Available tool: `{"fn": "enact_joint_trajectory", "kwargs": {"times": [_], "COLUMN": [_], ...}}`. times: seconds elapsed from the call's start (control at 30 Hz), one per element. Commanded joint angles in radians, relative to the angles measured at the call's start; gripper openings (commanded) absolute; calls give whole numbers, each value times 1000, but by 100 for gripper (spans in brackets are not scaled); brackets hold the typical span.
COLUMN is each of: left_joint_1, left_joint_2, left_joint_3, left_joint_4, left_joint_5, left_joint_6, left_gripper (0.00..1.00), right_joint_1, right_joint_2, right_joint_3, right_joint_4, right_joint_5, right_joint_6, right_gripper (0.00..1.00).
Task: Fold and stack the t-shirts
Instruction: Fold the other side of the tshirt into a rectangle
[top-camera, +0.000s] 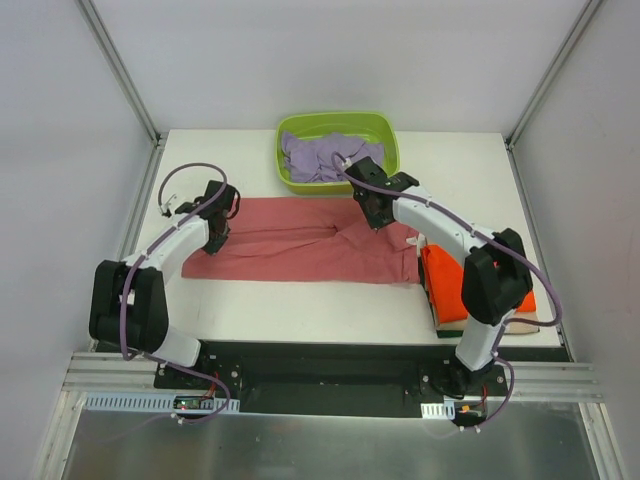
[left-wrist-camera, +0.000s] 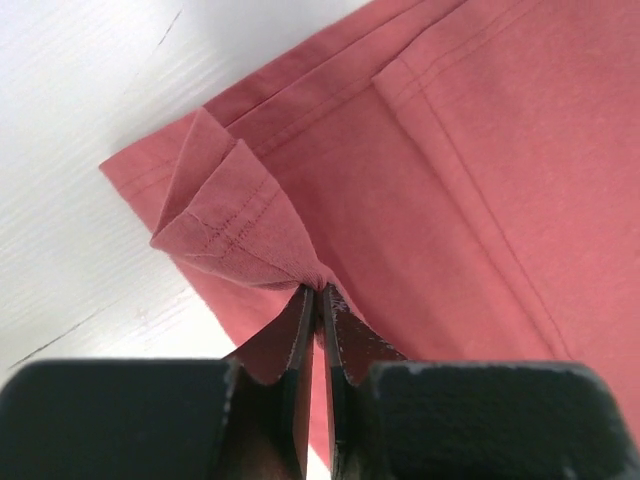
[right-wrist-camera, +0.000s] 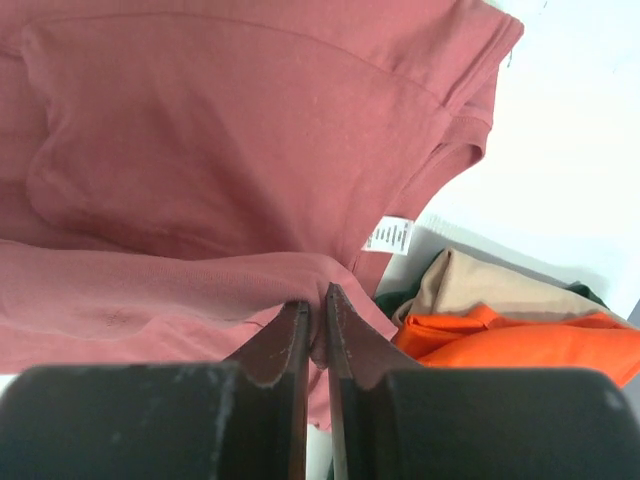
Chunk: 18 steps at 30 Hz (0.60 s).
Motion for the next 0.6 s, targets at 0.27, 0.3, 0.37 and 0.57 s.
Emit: {"fn": "enact_joint_trajectory", "kwargs": {"times": [0.27, 0.3, 0.37, 0.57], "left_joint_1": [94, 93, 93, 90], "left_joint_2": [106, 90, 46, -29], "left_joint_3": [183, 192, 200, 134], "left_joint_4": [6, 6, 9, 56], "left_joint_5": [-7, -4, 13, 166], "left_joint_6": [150, 168, 193, 294], "left_gripper": [99, 99, 99, 99], "right_joint_1": [-102, -107, -106, -103], "right_joint_2": [280, 297, 269, -26], "right_joint_3": [297, 342, 344, -22], "right_joint_4": [-3, -40, -71, 108], "right_joint_5": [41, 73, 119, -107], "right_joint_6": [-19, -10, 4, 56], "right_gripper": [67, 73, 83, 96]}}
